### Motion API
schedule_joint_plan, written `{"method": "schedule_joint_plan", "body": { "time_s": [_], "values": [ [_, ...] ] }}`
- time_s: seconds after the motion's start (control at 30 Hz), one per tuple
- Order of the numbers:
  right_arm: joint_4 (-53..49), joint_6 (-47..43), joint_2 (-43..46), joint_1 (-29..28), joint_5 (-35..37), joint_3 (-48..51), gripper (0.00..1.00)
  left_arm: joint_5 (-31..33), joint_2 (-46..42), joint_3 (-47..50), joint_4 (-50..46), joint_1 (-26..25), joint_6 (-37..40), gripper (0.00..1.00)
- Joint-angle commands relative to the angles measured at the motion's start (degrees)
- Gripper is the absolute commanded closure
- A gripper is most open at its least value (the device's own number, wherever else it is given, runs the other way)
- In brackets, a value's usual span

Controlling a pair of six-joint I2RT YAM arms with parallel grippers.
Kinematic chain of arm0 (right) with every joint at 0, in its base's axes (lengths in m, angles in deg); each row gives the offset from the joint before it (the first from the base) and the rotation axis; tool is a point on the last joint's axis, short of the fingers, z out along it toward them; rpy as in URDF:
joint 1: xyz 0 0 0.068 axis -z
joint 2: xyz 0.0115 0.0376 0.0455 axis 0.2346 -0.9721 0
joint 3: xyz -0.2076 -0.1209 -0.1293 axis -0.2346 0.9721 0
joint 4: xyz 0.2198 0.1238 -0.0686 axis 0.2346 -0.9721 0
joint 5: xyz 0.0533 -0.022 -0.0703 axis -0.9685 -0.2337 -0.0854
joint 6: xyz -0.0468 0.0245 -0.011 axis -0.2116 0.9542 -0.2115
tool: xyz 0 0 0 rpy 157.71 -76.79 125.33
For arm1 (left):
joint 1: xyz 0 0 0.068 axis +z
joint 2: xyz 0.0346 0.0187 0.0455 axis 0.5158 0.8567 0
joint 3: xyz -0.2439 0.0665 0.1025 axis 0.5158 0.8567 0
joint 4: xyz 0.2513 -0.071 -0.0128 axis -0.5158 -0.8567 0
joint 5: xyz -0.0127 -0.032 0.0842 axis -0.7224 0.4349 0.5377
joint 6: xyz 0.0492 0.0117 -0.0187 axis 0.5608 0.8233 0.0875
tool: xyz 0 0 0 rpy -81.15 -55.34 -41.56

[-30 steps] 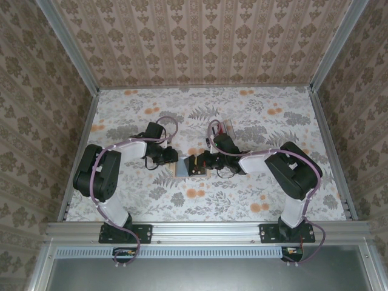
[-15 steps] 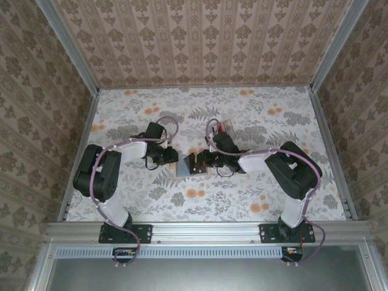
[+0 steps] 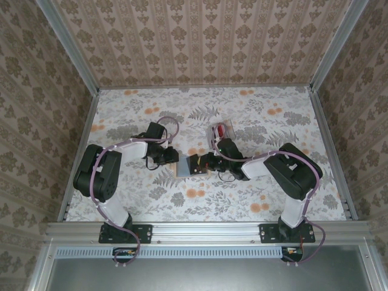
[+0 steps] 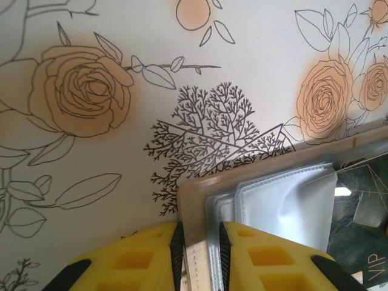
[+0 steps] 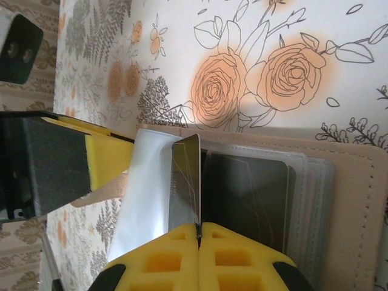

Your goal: Put the credit cards into the card holder

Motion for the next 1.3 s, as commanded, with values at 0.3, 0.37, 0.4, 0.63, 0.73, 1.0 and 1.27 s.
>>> {"method": "schedule_joint_plan", "body": {
  "time_s": [0.3,0.37,0.4,0.63,0.73,1.0,1.27],
  "values": [
    [5.9,1.8,-3.9,-0.3,2.5,-1.2,1.0,-1.1,1.0,0.7,-2.7,-2.1,-0.9,0.75],
    [6.2,2.4,-4.3,-0.7,1.9,-1.3,1.0,-1.1,1.1,0.8,-2.7,-2.1,-1.0,0.75],
    [6.2,2.4,-4.2,-1.0,1.8,-1.3,1.0,-1.1,1.1,0.9,-2.7,-2.1,-1.0,0.75],
    [-8.9,-3.3,0.2,-5.9,8.7,-4.0,1.0,-1.2,1.3,0.5,-2.8,-2.1,-1.0,0.75],
    [-18.7,-6.8,0.6,-8.5,13.7,-7.6,1.0,-1.2,1.3,0.2,-2.9,-2.1,-1.0,0.75],
    [-30.6,-11.6,-0.9,-12.4,20.1,-14.8,1.0,-1.2,1.0,0.1,-3.2,-2.1,-1.0,0.77],
    [-27.8,-6.9,-0.1,-12.2,18.8,-12.9,1.0,-0.7,0.0,0.6,-3.6,-2.1,-1.0,0.82]
  ]
}}
